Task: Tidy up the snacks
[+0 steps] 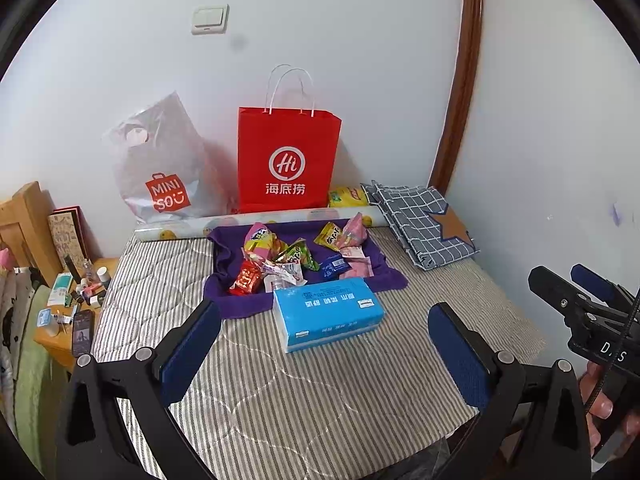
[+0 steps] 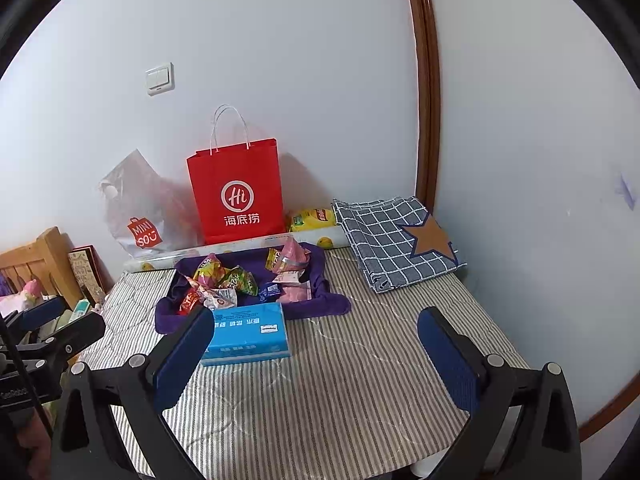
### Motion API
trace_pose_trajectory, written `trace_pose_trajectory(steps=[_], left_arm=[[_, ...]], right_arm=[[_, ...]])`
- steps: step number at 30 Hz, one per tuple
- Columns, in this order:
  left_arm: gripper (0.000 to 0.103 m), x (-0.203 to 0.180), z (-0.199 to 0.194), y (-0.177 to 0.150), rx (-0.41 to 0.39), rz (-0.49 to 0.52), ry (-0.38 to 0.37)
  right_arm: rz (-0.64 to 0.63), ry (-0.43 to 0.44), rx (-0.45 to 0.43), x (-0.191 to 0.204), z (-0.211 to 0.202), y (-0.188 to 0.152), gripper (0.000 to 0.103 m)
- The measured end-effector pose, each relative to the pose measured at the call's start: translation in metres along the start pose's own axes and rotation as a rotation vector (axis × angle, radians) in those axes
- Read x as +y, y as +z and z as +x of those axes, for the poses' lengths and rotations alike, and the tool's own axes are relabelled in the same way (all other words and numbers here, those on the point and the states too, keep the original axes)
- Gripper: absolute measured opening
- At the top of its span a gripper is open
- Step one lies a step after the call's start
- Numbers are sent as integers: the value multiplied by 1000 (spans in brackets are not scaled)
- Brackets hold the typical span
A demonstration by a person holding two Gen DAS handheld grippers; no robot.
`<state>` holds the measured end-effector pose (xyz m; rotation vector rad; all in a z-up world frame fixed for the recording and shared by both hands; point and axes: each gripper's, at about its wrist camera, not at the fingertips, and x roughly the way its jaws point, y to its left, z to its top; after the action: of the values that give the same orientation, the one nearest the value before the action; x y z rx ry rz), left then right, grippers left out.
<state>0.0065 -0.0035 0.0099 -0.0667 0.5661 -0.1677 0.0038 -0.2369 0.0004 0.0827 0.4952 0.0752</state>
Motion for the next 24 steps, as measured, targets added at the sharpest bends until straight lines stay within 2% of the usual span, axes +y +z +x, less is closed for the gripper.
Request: trace_pose_trajectory(steps=[24], left_arm=[[102,2,-2,1,-1,-7,5]], right_arm=[[-14,8,-9,4,-3,2,103]])
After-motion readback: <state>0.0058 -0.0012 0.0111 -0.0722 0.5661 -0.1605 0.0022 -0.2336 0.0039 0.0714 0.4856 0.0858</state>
